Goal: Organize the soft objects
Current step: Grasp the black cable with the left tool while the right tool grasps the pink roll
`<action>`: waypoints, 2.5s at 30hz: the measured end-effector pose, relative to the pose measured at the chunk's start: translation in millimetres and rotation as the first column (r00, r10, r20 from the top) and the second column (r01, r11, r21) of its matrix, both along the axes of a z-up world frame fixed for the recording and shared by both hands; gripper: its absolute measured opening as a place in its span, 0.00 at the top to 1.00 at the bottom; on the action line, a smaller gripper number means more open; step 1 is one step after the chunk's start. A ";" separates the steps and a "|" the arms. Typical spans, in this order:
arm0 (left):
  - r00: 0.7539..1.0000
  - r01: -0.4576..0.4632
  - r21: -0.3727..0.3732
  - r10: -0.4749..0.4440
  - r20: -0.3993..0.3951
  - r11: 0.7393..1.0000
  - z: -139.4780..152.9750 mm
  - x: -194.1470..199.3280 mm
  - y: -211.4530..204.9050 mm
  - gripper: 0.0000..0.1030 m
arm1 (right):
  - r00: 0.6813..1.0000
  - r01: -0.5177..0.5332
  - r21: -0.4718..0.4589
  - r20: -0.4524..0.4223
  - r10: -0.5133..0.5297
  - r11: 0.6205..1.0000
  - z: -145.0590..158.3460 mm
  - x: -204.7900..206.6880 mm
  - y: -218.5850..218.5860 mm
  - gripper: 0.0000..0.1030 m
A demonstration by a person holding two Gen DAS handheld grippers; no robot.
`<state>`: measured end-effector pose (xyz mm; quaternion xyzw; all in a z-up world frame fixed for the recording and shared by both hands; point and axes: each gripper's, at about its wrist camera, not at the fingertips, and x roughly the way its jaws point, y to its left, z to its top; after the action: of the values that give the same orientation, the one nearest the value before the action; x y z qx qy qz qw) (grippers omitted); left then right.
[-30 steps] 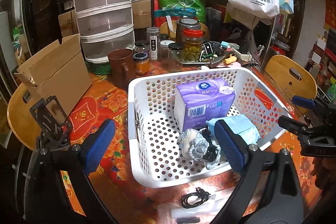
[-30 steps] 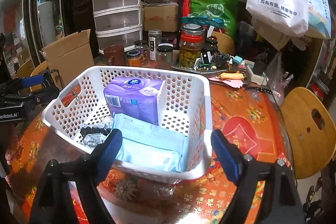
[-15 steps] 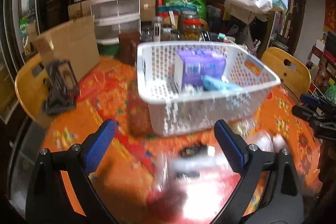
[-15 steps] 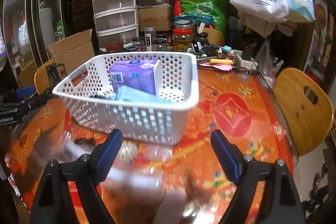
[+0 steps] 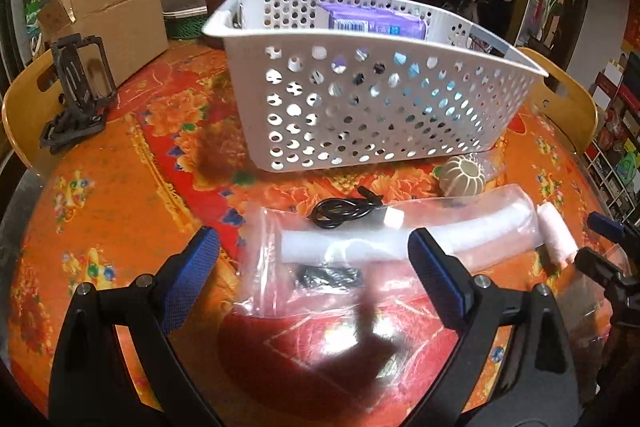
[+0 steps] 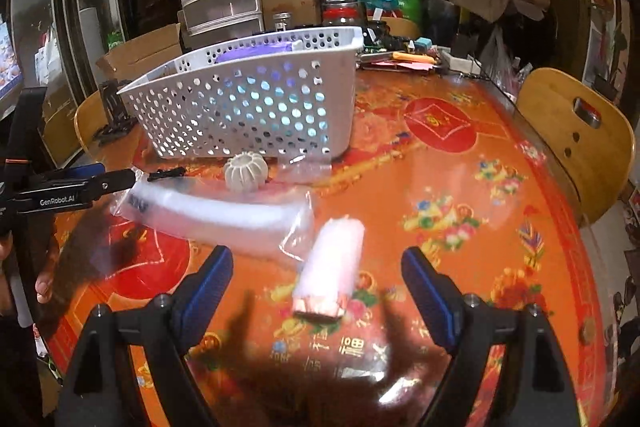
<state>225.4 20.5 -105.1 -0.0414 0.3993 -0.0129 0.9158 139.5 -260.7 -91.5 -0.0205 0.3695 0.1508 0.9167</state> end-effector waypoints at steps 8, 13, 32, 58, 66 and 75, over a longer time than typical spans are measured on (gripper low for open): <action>0.999 -0.017 0.010 0.017 -0.044 1.000 -16.5 18.1 -6.9 0.09 | 1.000 0.000 -0.002 -0.015 0.000 1.000 -8.6 2.0 -0.9 0.18; 0.998 -0.026 0.010 0.026 -0.049 1.000 -20.5 28.2 -7.4 0.09 | 1.000 -0.015 -0.013 -0.026 0.014 1.000 -10.0 4.6 2.4 0.24; 0.998 0.000 0.072 0.004 -0.058 0.997 -24.2 53.7 -17.5 0.35 | 0.998 -0.037 -0.035 -0.059 0.035 0.999 -16.1 9.1 9.1 0.52; 1.000 0.002 0.025 -0.002 -0.005 1.000 -17.8 32.8 -7.9 0.90 | 0.995 -0.044 -0.029 -0.090 0.042 0.999 -20.0 9.4 4.0 0.70; 1.000 0.001 0.021 -0.001 -0.004 1.000 -18.3 30.6 -7.3 0.90 | 0.995 -0.047 -0.043 -0.095 0.043 0.998 -20.5 11.7 6.2 0.68; 1.000 -0.001 0.015 0.001 0.010 1.000 -15.7 25.0 -5.7 0.90 | 0.995 -0.050 -0.075 -0.087 0.044 0.996 -19.0 11.8 13.5 0.73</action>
<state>250.4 14.8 -120.8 -0.0347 0.3950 -0.0096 0.9180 151.3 -247.3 -110.6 -0.0580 0.4131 0.1586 0.8949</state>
